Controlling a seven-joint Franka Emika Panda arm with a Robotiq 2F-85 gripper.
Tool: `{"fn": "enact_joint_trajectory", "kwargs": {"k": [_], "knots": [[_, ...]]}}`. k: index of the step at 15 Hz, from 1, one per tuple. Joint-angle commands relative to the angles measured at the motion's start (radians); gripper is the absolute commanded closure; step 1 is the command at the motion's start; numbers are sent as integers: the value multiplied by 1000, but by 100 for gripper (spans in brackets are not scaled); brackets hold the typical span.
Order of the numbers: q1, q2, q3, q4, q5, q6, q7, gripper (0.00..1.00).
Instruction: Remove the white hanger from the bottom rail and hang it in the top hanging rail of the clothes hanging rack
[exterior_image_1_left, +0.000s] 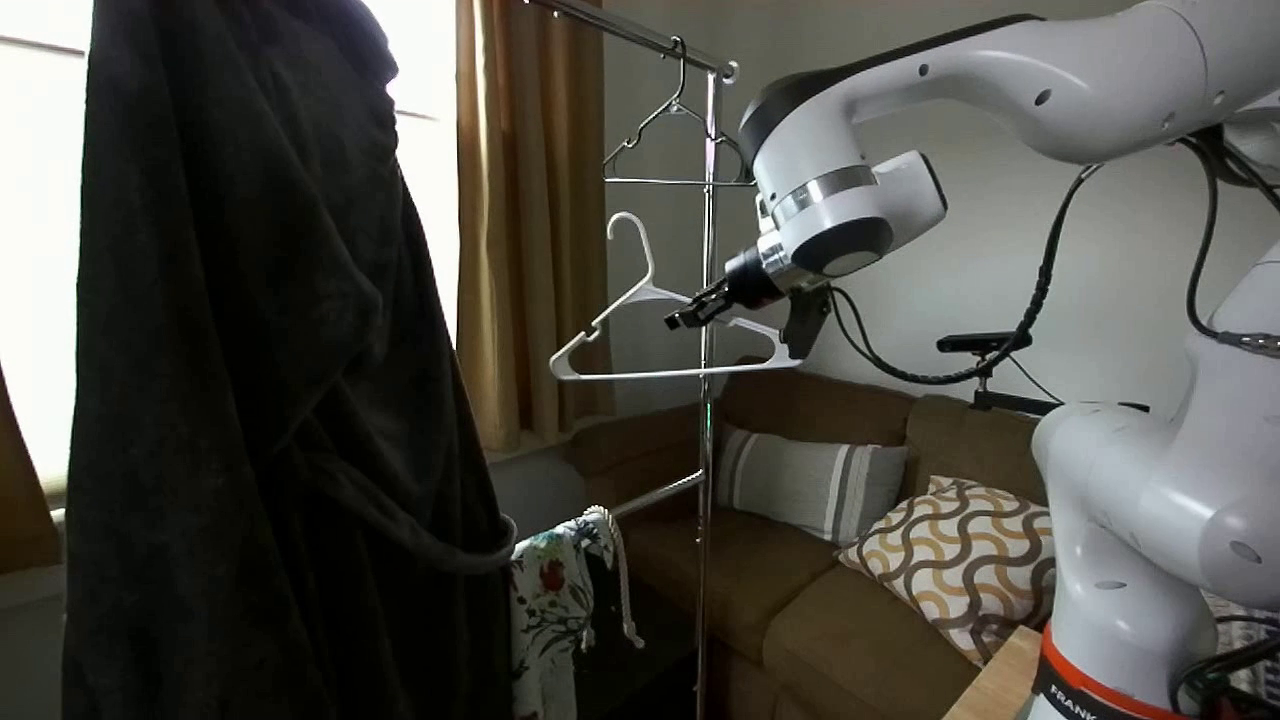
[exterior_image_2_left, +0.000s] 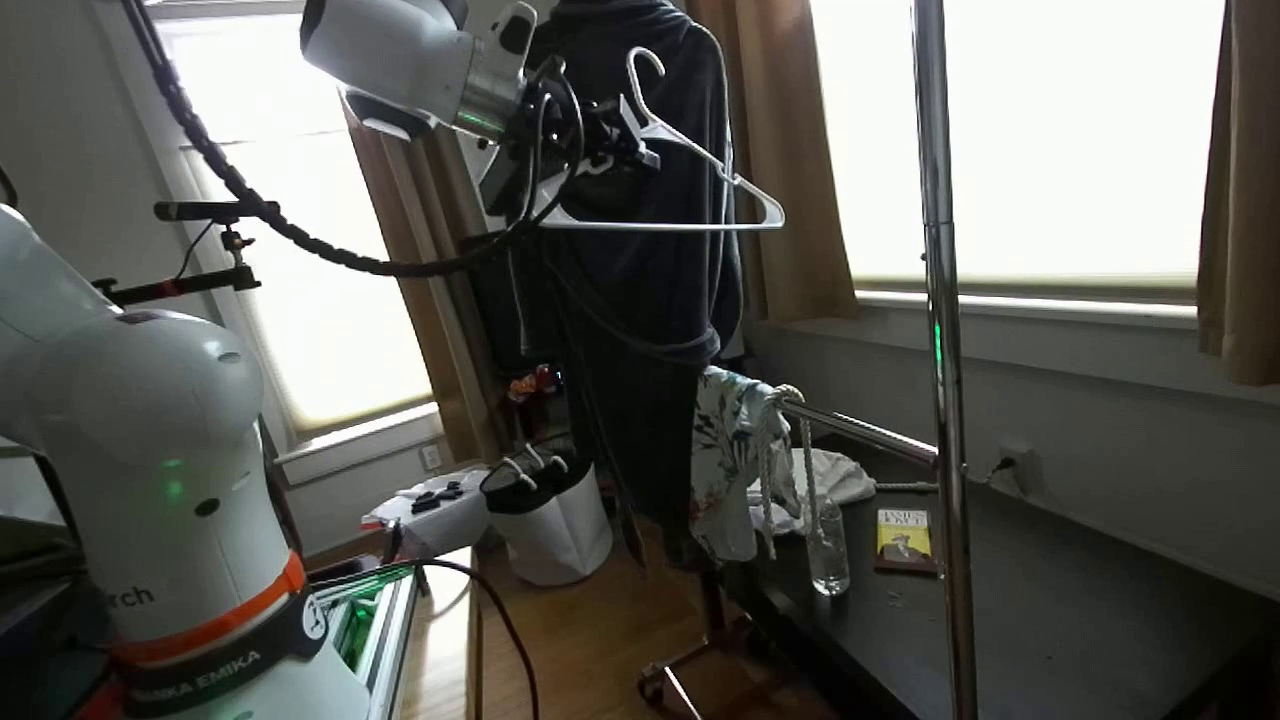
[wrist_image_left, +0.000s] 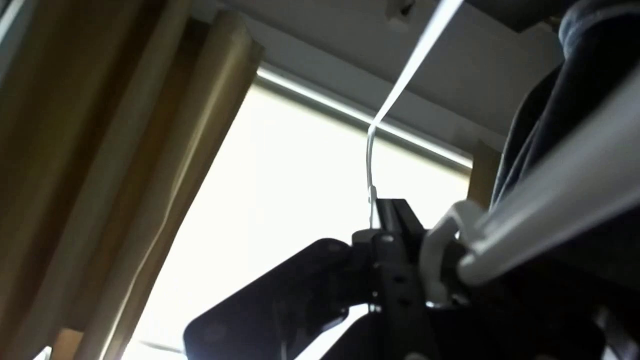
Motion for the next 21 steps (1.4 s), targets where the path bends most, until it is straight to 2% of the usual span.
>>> {"fn": "enact_joint_trajectory", "kwargs": {"k": [1,4,5,9,10,13,15,17,18,19,21], "knots": [[0,1,-7,12,-20,-36,-2,97],[1,10,-16,27,-29,-67,-16,99],[-35,31,13,62,-65,-69,54,99],[-85,7,70,213,-182,42,116,99],[-90,3,72,242,-213,44,123,99],[-63,29,33,340,-196,-35,102,99],[-81,98,42,431,-192,12,110,99],[-117,181,62,520,-206,124,133,99],[-84,82,43,426,-187,43,93,99],[-88,105,42,450,-187,56,94,97],[-87,114,42,450,-187,55,94,99]]}}
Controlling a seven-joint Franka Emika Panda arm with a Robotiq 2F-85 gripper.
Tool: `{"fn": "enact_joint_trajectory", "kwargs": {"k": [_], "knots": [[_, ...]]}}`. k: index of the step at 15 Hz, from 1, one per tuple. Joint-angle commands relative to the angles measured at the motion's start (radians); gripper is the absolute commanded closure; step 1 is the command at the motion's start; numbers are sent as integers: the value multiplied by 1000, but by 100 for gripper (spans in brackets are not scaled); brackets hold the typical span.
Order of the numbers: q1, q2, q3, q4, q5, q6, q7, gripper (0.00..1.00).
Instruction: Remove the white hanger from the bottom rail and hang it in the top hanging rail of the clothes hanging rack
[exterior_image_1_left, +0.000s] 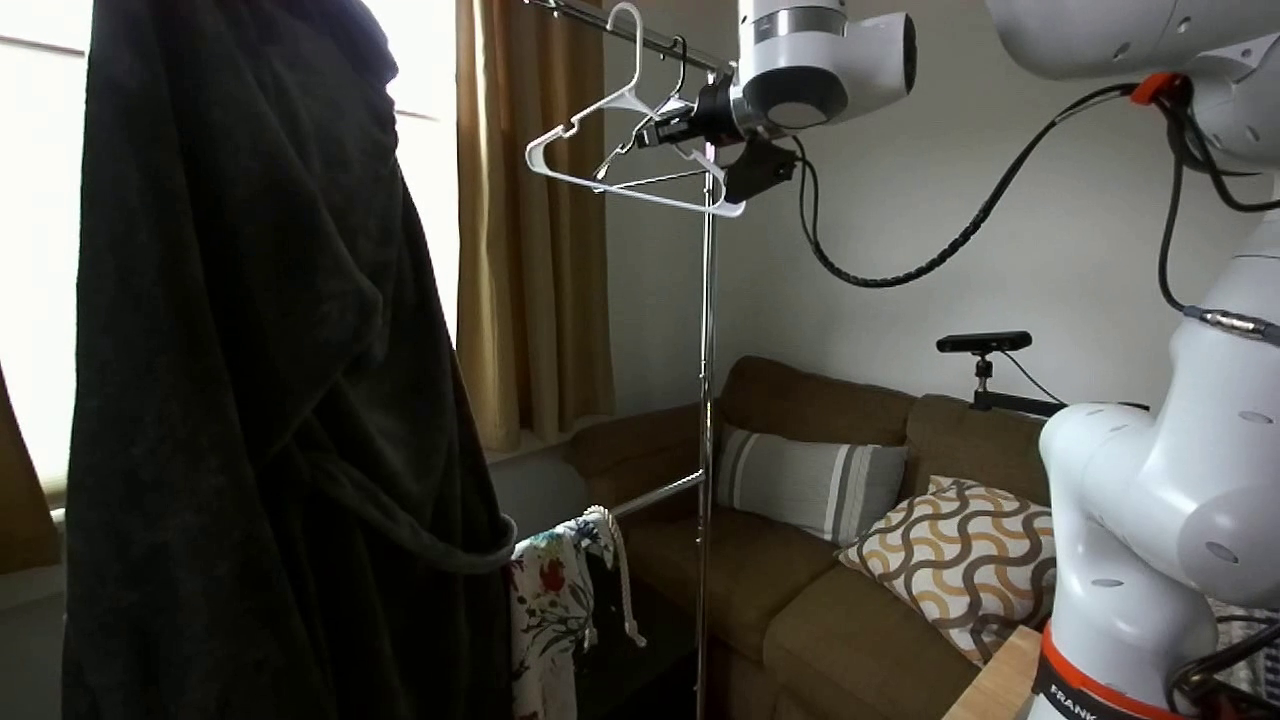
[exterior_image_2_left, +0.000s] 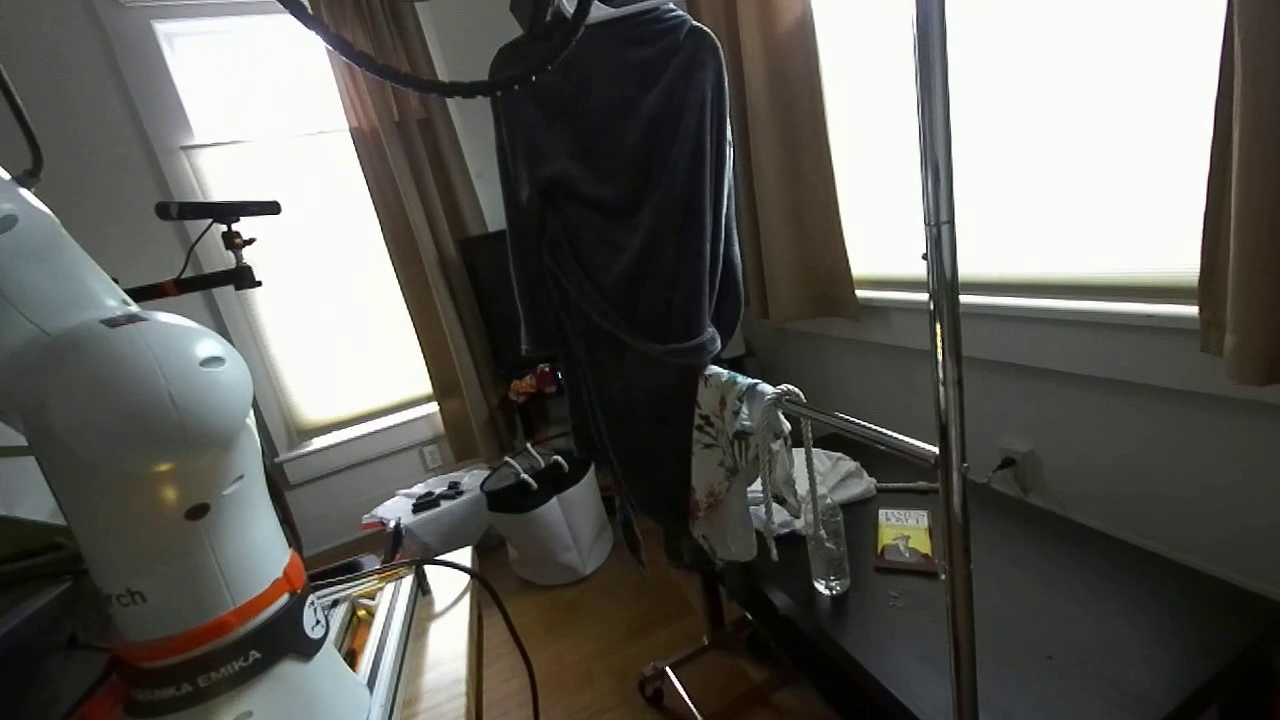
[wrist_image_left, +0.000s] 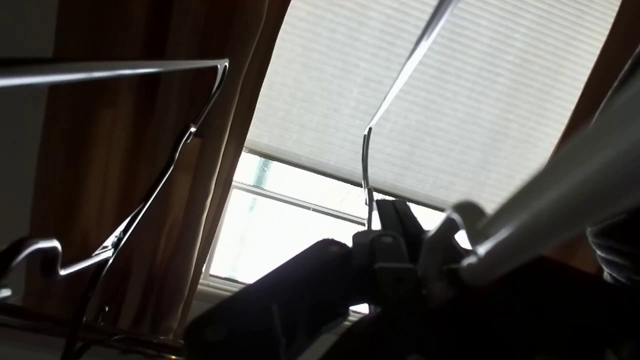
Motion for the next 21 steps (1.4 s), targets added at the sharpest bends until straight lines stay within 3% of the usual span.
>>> {"fn": "enact_joint_trajectory", "kwargs": {"k": [1,3,4,10,16,21], "knots": [[-16,22,18,22,-22,57,21,99],[-51,59,63,59,-140,176,122,99],[-16,19,20,23,-68,96,43,97],[-39,53,51,54,-120,157,96,99],[-24,81,13,122,-109,-34,126,99],[-40,182,-2,241,-106,-95,136,99]]}}
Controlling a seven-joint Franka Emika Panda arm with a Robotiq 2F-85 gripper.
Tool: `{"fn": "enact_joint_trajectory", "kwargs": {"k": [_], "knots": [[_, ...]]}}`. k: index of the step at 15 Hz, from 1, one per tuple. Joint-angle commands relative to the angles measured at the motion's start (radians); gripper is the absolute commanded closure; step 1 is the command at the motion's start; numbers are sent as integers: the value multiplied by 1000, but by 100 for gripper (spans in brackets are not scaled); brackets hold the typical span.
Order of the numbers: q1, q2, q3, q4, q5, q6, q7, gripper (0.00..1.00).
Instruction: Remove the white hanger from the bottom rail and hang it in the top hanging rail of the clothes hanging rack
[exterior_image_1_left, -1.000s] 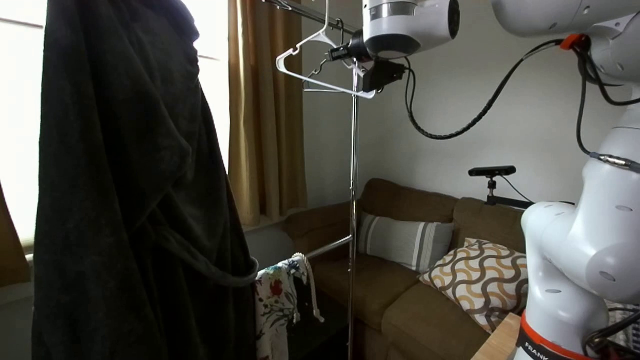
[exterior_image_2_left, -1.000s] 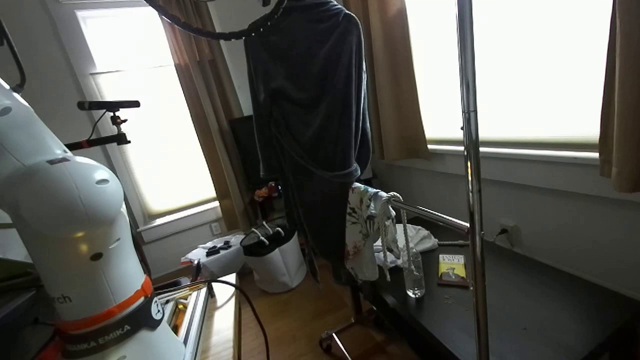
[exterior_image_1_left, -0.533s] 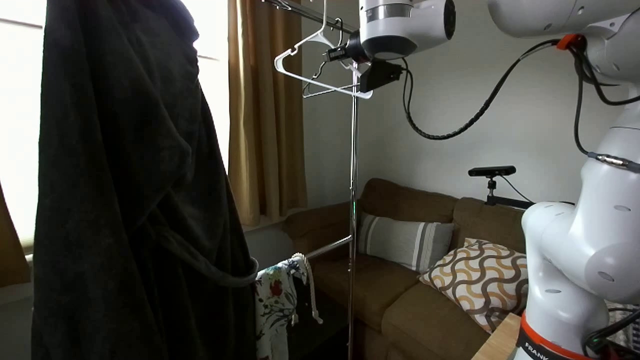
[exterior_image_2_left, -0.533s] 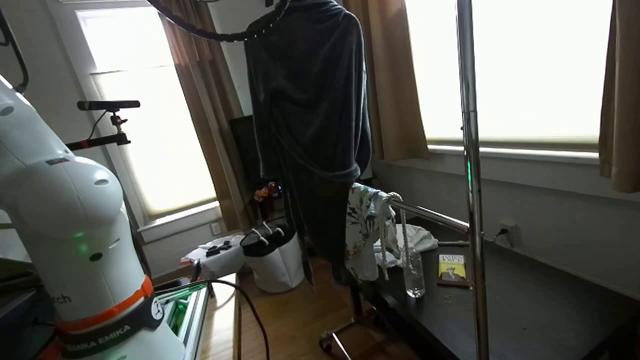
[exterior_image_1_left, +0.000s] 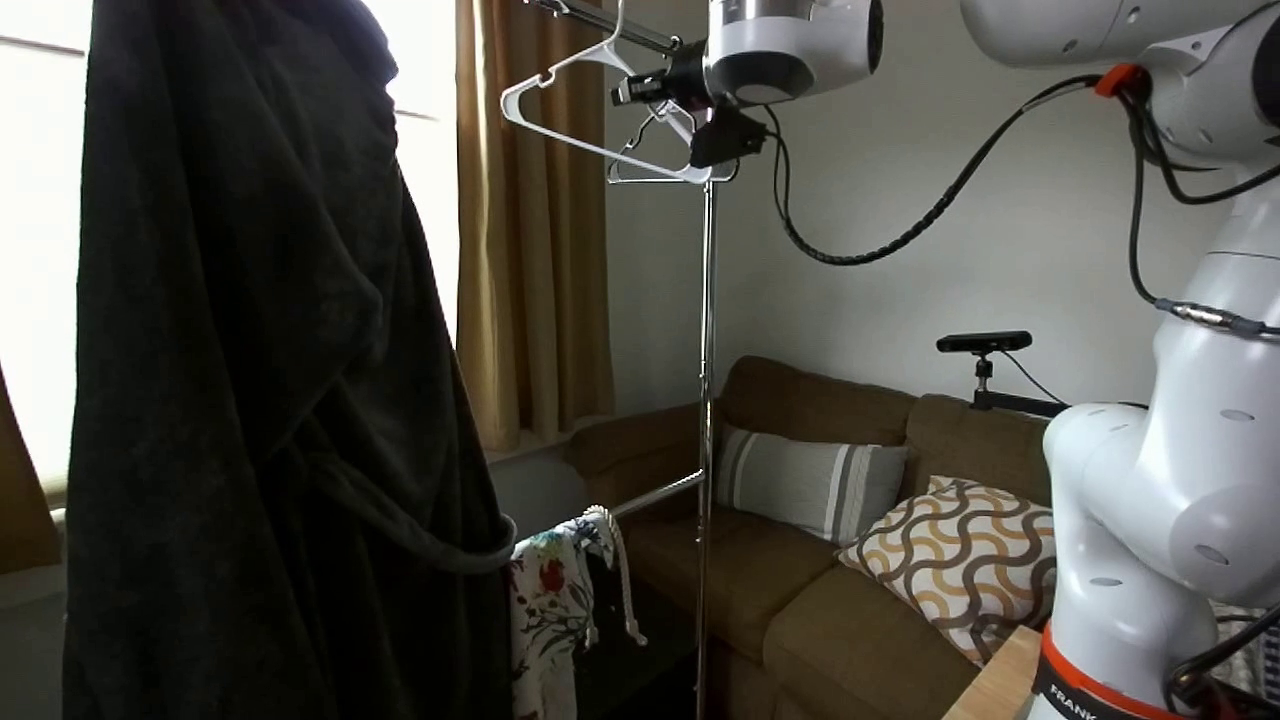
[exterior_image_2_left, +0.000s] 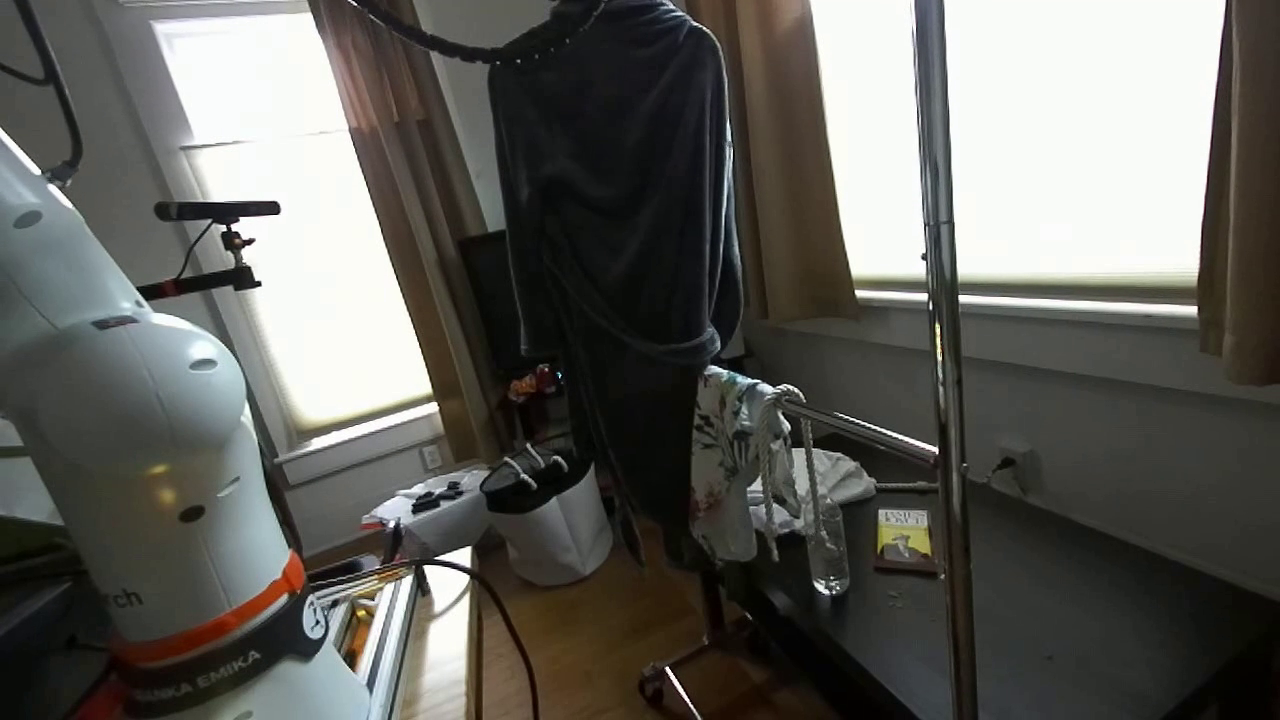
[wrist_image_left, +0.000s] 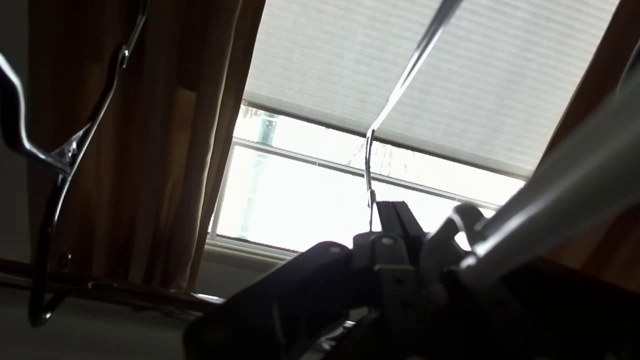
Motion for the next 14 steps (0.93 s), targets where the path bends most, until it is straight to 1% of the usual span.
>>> {"fn": "enact_joint_trajectory", "kwargs": {"k": [1,4,8,10,14], "knots": [[-4,113,-19,113,3,-55,0,99],[-4,214,-23,197,16,-97,-18,99],[-9,329,-26,327,11,-97,-20,99],[-10,345,-26,371,13,-101,-20,99],[-9,326,-24,426,16,-101,-23,99]]}}
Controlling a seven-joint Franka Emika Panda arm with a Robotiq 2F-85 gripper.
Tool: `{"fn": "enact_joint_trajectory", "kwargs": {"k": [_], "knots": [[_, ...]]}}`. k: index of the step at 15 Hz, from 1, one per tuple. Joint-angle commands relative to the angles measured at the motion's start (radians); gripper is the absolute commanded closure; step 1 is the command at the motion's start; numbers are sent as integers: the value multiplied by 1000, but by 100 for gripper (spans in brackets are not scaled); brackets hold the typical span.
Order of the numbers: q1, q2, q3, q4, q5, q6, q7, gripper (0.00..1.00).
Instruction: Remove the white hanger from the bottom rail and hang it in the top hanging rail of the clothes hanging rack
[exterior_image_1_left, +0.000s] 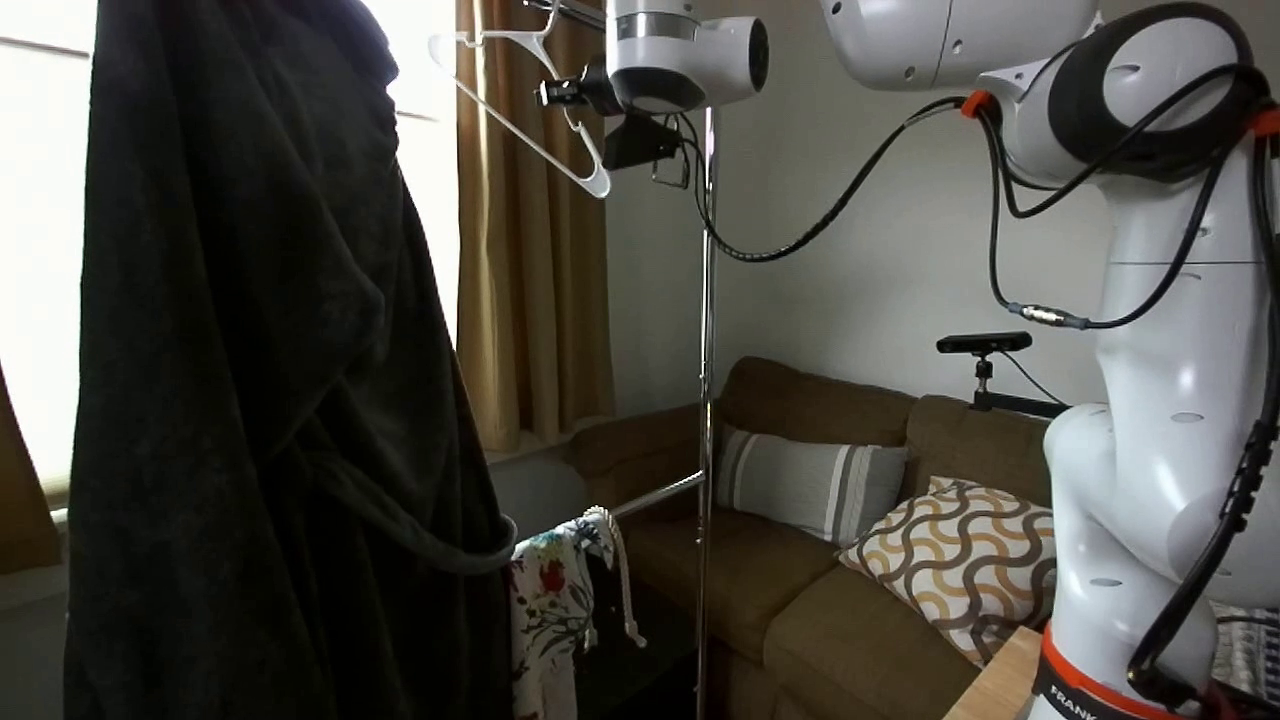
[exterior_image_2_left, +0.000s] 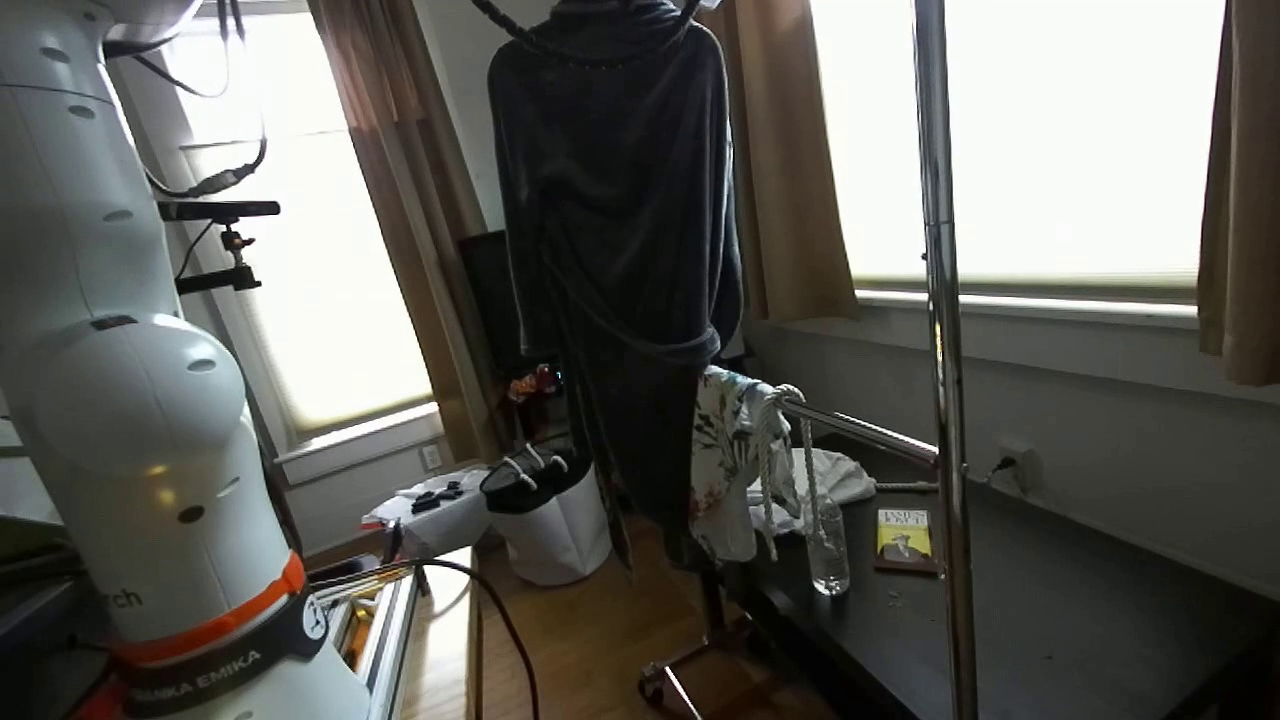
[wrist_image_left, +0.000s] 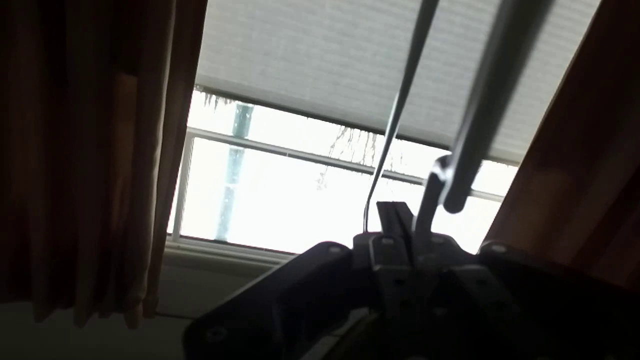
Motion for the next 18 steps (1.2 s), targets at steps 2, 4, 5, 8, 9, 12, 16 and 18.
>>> {"fn": "enact_joint_trajectory", "kwargs": {"k": [2,4,5,8,9,12,16,18], "knots": [[-3,-15,-3,42,45,-13,-35,99],[-3,-10,-3,34,65,-5,-42,99],[-2,-12,-2,25,77,-6,-47,99],[-1,-21,-1,9,127,-22,-56,99],[-2,-28,-3,-2,160,-35,-56,99],[-4,-40,-5,-30,239,-49,-83,99],[-1,-41,-2,-48,323,-33,-133,72],[2,-41,1,-48,351,-20,-165,66]]}}
